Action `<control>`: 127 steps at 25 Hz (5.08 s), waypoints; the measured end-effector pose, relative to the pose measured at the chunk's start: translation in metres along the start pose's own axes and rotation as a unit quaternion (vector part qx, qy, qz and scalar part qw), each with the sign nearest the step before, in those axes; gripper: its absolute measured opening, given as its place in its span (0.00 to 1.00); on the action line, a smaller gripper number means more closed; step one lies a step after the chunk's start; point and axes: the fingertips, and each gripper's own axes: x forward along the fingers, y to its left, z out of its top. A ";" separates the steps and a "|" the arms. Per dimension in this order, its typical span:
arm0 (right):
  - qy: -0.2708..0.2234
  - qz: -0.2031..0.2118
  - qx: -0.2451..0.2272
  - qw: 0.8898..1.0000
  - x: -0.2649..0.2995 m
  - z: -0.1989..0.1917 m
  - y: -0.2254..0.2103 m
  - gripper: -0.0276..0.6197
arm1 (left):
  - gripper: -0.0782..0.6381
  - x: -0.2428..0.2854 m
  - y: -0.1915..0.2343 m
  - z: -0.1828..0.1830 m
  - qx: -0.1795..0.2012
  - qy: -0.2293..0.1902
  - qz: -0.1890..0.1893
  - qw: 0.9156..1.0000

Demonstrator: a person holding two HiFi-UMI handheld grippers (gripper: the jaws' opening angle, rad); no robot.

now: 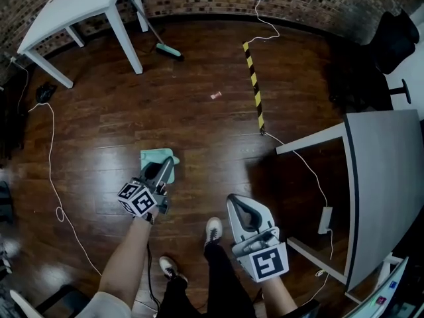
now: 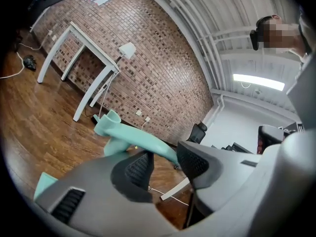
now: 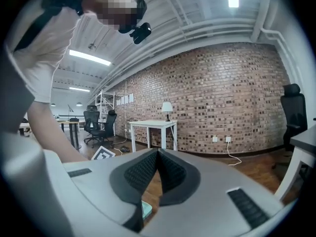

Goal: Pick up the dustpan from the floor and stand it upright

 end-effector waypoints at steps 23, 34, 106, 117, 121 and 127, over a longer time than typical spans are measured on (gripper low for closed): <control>0.016 0.027 -0.035 0.999 0.005 0.017 0.047 0.02 | 0.48 -0.045 -0.013 -0.037 -0.115 0.056 0.034 0.991; -0.027 0.024 -0.108 0.993 -0.037 0.108 0.106 0.02 | 0.10 -0.157 -0.125 0.064 0.214 0.028 0.022 0.976; -0.066 -0.078 -0.017 0.995 -0.364 0.153 0.339 0.02 | 0.11 -0.564 -0.407 0.036 0.395 -0.039 0.016 0.918; -0.100 -0.036 -0.004 0.994 -0.538 0.127 0.391 0.02 | 0.11 -0.663 -0.518 -0.077 0.384 -0.066 0.046 0.920; -0.107 -0.019 0.004 0.994 -0.567 0.122 0.416 0.02 | 0.11 -0.689 -0.538 -0.088 0.383 -0.071 0.058 0.919; -0.120 -0.011 0.011 0.993 -0.592 0.131 0.441 0.02 | 0.11 -0.719 -0.557 -0.096 0.398 -0.066 0.053 0.913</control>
